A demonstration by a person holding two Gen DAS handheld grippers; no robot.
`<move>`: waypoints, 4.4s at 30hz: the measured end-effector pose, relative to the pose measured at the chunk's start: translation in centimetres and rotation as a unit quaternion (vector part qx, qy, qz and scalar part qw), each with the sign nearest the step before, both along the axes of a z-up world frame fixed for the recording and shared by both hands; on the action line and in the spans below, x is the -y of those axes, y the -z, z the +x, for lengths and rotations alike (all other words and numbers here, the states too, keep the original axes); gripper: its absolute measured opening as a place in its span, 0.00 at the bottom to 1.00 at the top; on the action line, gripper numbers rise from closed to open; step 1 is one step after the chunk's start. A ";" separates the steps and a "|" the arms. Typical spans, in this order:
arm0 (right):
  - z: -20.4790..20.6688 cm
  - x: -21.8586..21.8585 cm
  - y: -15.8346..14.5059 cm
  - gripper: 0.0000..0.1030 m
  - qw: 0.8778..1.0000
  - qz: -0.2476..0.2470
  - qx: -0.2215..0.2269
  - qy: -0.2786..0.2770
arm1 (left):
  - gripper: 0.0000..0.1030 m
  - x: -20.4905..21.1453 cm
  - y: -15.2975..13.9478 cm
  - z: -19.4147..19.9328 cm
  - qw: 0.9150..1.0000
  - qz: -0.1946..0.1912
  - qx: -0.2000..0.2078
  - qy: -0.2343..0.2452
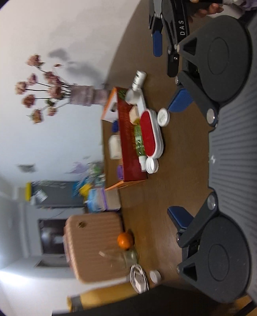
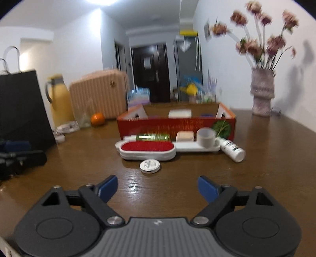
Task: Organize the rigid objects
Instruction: 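Grasp the white cap with the left gripper while the right gripper grasps the white round tin, then lift the white cap with the left gripper while the right gripper lifts the white tin, then carry the white cap over the box and open the left gripper while the right gripper releases the tin there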
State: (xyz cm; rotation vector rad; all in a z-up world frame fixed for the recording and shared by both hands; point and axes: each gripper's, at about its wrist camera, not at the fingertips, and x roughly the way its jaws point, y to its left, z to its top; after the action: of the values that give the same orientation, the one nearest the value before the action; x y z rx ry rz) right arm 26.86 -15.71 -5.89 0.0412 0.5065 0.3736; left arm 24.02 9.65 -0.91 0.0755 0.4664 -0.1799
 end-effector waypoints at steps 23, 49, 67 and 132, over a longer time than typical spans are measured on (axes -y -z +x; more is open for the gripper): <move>11.7 -5.5 2.7 0.38 0.996 -0.041 -0.073 -0.026 | 0.45 -0.5 6.9 20.1 0.993 0.004 -0.105 0.063; -4.2 2.3 -4.9 0.38 0.997 -0.026 0.074 -0.016 | 0.39 3.4 -1.4 -5.1 0.995 -0.012 0.075 -0.065; -17.8 5.9 -6.3 0.38 0.979 0.008 0.201 0.043 | 0.39 8.9 -3.7 -17.5 0.980 -0.012 0.185 -0.074; 36.8 2.5 -11.4 0.53 0.986 -0.045 -0.155 0.035 | 0.81 4.9 -6.0 35.8 0.977 0.006 -0.182 -0.115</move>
State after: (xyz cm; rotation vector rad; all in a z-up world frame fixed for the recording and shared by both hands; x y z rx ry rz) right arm 63.65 -18.25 5.49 0.0285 0.8266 0.2758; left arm 59.80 4.76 5.07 -0.0012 0.8363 0.0395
